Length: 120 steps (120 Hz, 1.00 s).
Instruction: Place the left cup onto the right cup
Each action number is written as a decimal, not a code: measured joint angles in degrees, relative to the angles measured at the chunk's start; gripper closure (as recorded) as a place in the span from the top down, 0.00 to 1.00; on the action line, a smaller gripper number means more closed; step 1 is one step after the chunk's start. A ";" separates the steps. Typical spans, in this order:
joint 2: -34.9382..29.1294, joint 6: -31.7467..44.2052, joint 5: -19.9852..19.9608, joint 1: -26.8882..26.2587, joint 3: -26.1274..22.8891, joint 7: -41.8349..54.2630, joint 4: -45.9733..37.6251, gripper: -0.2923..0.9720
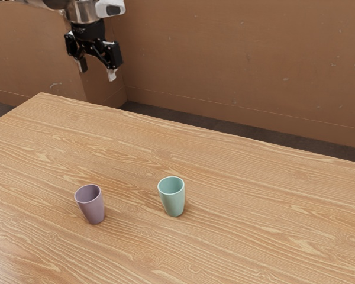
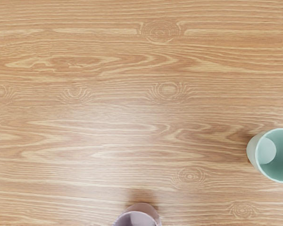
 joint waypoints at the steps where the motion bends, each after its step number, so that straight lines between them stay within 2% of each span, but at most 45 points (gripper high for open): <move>1: -0.04 -0.11 -0.11 -0.12 0.02 0.02 0.01 0.75; 25: 0.02 -1.26 -1.75 -0.26 -1.25 0.46 -1.08 0.75; 45: -0.25 0.92 -2.29 2.37 -2.27 0.87 -7.00 0.75; 120: -2.25 23.25 -2.61 7.85 -3.83 2.15 -35.21 0.75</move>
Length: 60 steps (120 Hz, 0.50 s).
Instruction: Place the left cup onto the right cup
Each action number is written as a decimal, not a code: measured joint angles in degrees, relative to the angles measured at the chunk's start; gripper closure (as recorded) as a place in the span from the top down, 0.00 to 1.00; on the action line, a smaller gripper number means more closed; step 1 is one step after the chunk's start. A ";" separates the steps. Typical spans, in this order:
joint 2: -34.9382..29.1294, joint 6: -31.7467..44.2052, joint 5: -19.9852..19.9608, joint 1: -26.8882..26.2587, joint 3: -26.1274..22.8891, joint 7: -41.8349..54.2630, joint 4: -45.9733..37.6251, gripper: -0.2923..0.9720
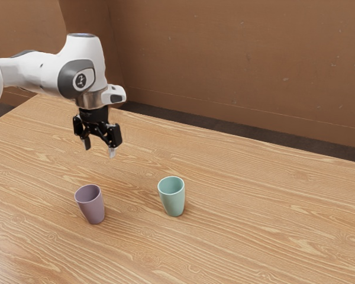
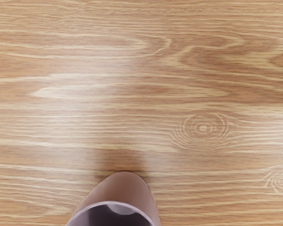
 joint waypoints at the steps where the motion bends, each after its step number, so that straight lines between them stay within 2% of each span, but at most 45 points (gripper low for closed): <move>1: -0.04 0.33 -0.01 0.09 -0.01 0.01 -0.28 0.75; 33: -2.59 10.37 -2.53 2.49 -0.79 -0.08 -10.14 0.75; 60: -8.72 14.25 -2.99 2.09 -2.68 -1.74 -16.86 0.75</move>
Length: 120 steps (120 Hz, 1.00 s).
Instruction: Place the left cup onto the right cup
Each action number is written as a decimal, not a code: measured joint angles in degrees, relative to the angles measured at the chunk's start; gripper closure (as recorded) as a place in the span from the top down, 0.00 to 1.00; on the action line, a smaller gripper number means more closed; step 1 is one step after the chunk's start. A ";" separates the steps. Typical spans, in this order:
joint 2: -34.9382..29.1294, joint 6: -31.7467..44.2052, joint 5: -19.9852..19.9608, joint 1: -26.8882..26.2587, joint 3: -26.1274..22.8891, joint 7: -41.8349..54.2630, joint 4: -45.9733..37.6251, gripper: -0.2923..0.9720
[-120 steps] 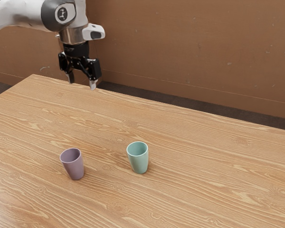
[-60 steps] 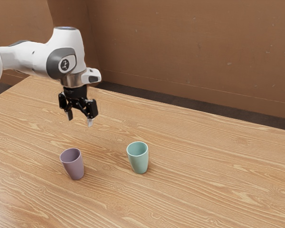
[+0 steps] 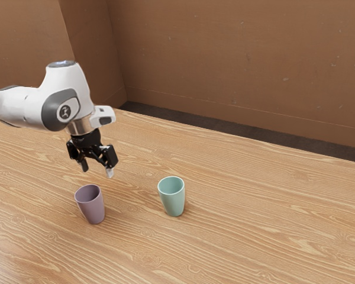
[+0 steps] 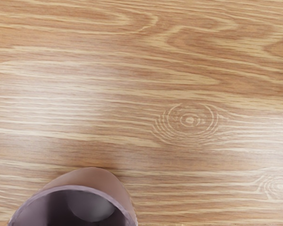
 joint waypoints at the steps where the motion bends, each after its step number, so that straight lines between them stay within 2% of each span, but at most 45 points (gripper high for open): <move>1: -0.16 0.08 -0.01 -0.04 -0.08 -0.07 -0.21 0.75; 41: -3.12 1.89 -0.08 -0.23 -1.86 -2.97 -6.76 0.75; 120: -2.15 4.89 0.30 2.01 -1.81 -5.74 -8.63 0.75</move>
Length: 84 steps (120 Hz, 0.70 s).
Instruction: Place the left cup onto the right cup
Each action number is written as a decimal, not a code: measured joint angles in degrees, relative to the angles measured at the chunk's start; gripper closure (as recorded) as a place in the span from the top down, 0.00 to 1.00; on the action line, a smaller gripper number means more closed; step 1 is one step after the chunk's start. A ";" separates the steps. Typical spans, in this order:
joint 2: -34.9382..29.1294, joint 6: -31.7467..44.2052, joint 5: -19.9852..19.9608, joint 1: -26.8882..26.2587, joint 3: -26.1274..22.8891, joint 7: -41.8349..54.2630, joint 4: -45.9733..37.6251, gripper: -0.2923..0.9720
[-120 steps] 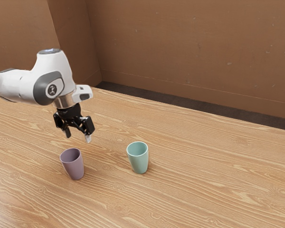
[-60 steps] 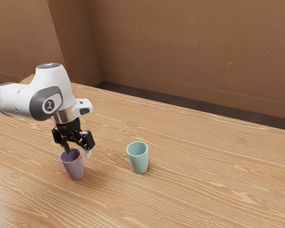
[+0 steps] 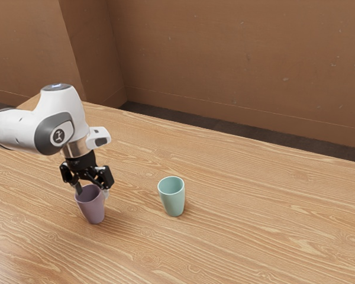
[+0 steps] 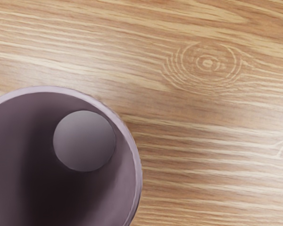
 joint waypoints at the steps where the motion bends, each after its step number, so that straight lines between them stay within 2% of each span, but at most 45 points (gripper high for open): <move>1: 0.05 0.06 0.01 -0.01 0.00 -0.02 0.03 0.75; 59: 4.57 3.32 0.08 -0.02 -0.06 -0.78 0.89 0.74; 84: 5.67 4.51 0.01 -0.21 -0.11 -1.12 0.89 0.69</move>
